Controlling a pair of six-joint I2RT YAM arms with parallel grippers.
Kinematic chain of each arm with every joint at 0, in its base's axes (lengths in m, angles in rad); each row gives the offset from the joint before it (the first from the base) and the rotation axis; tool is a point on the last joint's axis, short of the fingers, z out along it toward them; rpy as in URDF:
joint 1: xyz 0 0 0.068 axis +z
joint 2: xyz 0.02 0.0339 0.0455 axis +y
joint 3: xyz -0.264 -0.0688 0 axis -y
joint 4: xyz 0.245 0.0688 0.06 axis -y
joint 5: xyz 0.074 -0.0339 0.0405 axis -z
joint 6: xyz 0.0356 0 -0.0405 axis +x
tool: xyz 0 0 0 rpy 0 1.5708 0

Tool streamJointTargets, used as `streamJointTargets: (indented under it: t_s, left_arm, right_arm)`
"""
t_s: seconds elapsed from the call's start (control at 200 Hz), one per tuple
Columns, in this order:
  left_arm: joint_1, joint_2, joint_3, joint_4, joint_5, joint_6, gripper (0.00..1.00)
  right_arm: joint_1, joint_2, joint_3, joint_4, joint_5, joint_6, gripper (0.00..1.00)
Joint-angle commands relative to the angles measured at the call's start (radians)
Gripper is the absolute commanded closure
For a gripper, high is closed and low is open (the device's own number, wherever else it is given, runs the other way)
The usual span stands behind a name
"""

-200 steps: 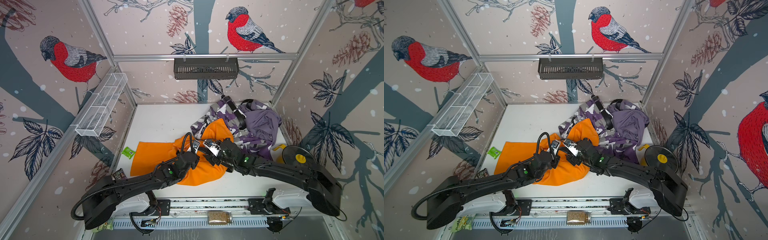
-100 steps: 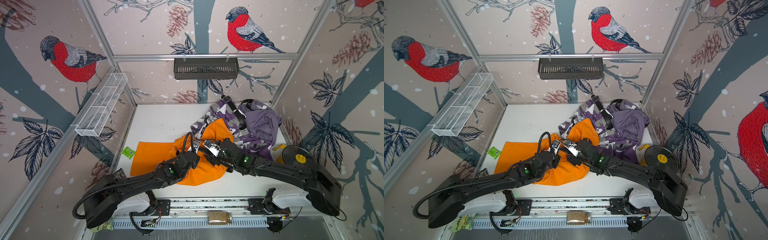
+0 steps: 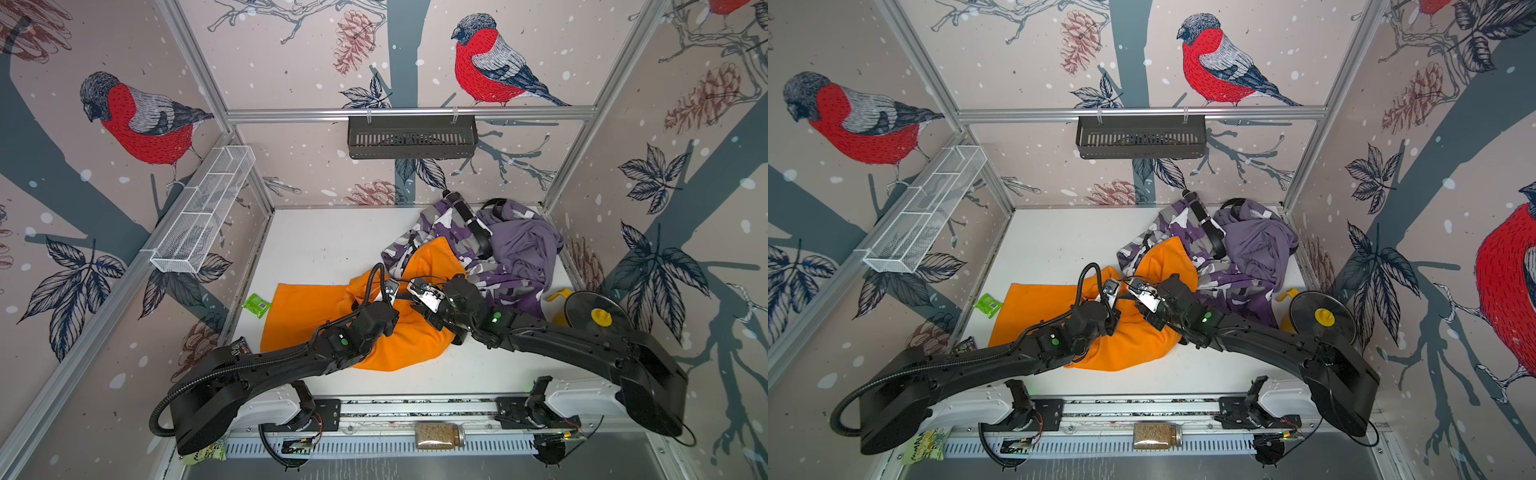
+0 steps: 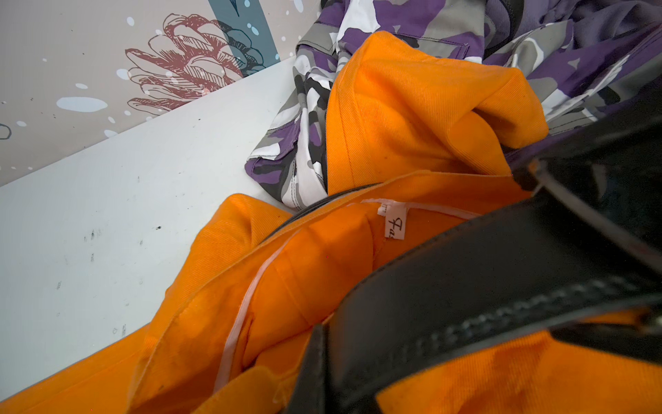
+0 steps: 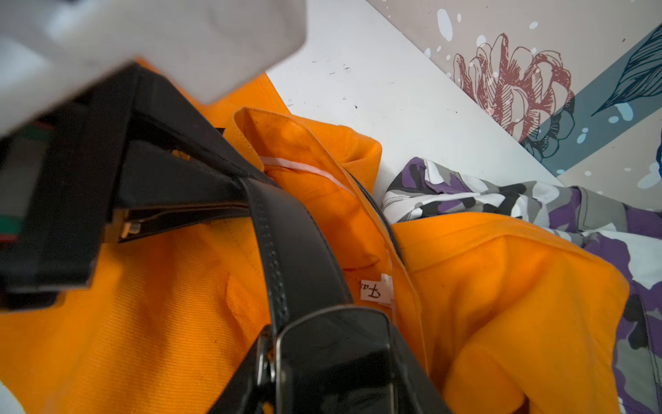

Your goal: Remove the belt from the trousers

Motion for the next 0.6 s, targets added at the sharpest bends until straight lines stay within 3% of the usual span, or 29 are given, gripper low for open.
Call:
streamJointTargets:
  t_s: [0.0,0.16,0.285,0.595]
  left_arm:
    - [0.010,0.006,-0.006,-0.032,-0.054,-0.034,1.00]
    - [0.007,0.020,-0.003,-0.026,-0.025,-0.025,1.00]
    - [-0.008,0.038,-0.011,0.004,0.011,-0.009,1.00]
    - [-0.017,0.065,0.003,0.018,0.011,0.004,1.00]
  right_arm:
    - [-0.021,-0.022,-0.008,-0.016,-0.042,0.028,0.65]
    - [-0.052,-0.046,-0.009,-0.027,-0.115,0.034,0.70]
    - [-0.088,0.012,0.012,-0.049,-0.224,0.030,0.54]
    - [-0.121,0.087,0.038,-0.018,-0.311,0.019,0.36]
